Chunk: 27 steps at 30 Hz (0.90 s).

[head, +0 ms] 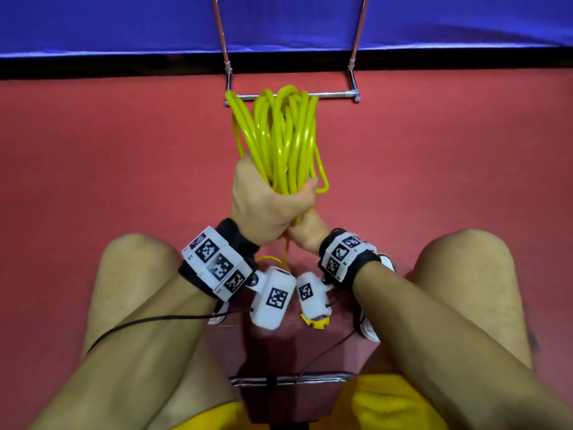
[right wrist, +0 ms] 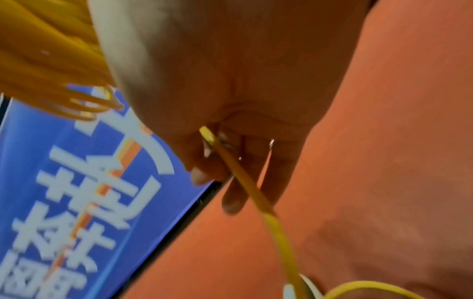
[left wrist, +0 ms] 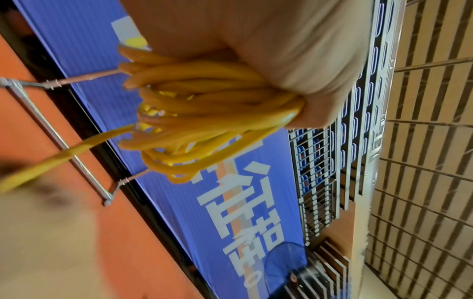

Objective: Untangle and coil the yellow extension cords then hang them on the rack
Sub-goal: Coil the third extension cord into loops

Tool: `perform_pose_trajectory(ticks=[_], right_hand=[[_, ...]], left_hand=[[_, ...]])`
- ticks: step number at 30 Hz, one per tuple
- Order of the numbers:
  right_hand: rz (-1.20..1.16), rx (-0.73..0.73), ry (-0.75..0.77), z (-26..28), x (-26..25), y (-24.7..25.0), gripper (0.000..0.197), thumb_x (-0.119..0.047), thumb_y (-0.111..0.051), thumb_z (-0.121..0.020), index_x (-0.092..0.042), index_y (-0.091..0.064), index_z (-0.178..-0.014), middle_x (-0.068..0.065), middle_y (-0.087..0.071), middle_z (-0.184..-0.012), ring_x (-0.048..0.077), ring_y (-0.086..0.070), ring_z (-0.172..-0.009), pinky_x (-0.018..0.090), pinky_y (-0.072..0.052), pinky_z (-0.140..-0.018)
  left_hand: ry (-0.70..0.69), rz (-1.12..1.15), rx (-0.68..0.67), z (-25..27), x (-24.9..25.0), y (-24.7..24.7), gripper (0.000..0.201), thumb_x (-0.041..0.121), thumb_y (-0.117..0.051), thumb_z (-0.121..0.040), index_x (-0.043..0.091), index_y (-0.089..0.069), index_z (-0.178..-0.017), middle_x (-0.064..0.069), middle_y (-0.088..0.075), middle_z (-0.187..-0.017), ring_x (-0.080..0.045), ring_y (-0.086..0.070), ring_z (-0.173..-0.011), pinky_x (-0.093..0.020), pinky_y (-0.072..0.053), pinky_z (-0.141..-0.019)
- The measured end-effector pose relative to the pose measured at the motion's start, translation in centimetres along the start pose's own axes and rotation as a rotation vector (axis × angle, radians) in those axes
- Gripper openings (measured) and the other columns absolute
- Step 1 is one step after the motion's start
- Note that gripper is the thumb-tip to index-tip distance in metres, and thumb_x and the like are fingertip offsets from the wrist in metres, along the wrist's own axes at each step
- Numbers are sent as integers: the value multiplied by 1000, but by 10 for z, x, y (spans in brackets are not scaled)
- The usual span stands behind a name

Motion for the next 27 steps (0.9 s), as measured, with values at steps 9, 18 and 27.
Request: perform_pose_trajectory(ticks=[9,18,27], right_hand=[[376,-352,-123,49,17,-4,9,-12,-53,-88,-15,-60,-81,7,-66,-67,24,-62,-63,36,-52,-66],[570,-76,565,90,-49,40,24,-22,-48,-76,-17,-66,-92,-1,-51,-58,28,-49,-59,35,-44,-56],[557,313,459,71,-52,82,42,-24,-52,-62,-22,-67,-102,-9,-47,-60,31,-59,-62,36,-50,-61]], left_hand=[[62,-345,250,-40,-58,29,55,30,-80,-71,5,-60,-115,-6,-66,-104,-18,-60,-95,-21,-43,-89],[98,-542,-717,-12,-85,-6,25,41,-57,-74,26,-37,-69,2,-48,-64,-32,-49,-65,-38,-43,-61],[865,456,-799,25,-66,-31,46,47,-66,-75,1,-66,-74,-19,-57,-54,-27,-54,-42,-29,-46,-45]])
Point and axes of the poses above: each hand's wrist, its own z-axis away from the middle knuckle, its own y-axis out of the back of the hand, x = y × z, the point moved 1 cm from there along -z, towards the middle knuckle
